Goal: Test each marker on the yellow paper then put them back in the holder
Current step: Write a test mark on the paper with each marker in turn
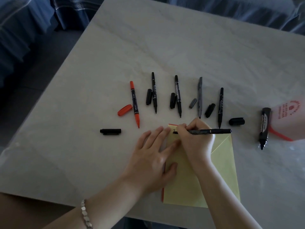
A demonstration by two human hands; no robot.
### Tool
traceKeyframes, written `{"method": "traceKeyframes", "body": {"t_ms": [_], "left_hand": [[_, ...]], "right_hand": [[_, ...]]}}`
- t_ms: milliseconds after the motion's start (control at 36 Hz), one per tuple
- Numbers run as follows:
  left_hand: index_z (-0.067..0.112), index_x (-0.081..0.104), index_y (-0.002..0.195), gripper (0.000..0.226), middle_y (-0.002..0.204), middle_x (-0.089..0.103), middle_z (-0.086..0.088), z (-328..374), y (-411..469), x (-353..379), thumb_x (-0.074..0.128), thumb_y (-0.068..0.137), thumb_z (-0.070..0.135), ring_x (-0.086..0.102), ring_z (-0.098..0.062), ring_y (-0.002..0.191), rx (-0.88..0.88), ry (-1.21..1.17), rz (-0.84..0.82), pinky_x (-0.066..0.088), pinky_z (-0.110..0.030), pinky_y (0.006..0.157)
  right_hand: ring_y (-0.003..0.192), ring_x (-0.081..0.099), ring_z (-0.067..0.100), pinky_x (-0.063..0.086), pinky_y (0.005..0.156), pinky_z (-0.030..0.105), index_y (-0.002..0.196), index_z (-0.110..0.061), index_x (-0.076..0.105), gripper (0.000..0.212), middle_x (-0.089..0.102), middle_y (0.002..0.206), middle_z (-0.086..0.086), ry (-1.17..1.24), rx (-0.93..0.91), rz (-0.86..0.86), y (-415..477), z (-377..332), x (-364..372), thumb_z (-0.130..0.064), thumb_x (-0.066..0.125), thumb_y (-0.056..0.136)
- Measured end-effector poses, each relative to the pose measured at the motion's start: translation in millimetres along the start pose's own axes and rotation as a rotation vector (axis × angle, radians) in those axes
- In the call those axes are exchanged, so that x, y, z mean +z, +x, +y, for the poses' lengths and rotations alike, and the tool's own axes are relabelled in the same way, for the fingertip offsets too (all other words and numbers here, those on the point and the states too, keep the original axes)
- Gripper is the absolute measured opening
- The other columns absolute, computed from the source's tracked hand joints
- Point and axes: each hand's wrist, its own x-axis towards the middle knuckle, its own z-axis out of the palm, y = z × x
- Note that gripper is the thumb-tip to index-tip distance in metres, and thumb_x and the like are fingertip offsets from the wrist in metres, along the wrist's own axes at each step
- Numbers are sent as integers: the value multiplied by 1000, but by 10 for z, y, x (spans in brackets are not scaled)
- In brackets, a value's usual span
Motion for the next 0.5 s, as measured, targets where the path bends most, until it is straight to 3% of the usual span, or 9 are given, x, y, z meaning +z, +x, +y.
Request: {"method": "traceKeyframes", "body": {"t_ms": [222, 361, 444, 500], "left_hand": [[30, 54, 126, 55, 139, 48, -10, -4, -4, 6, 43, 76, 50, 41, -24, 131, 5, 19, 10, 21, -38, 108], [28, 54, 126, 55, 138, 48, -11, -20, -9, 17, 43, 77, 49, 43, -26, 130, 23, 34, 24, 22, -40, 106], [27, 54, 126, 54, 138, 48, -12, -27, -4, 14, 42, 78, 48, 44, -27, 129, 45, 46, 28, 23, -41, 105], [25, 54, 125, 52, 137, 49, -13, -31, -12, 6, 42, 79, 45, 45, -27, 128, 64, 32, 55, 25, -40, 104]], "right_hand": [[40, 33, 7, 28, 40, 13, 45, -16, 32, 40, 38, 38, -8, 8, 16, 94, 3, 39, -25, 3, 59, 67], [42, 36, 4, 30, 43, 11, 49, -14, 38, 33, 39, 39, -10, 94, 112, 136, 33, -1, -62, 0, 60, 70], [42, 40, 0, 37, 48, 15, 60, -16, 48, 24, 47, 52, -8, 193, 198, 116, 56, -60, -91, -8, 63, 77], [37, 40, 1, 37, 42, 15, 65, -16, 48, 23, 49, 50, -4, 308, 283, 74, 88, -127, -142, -14, 66, 80]]}}
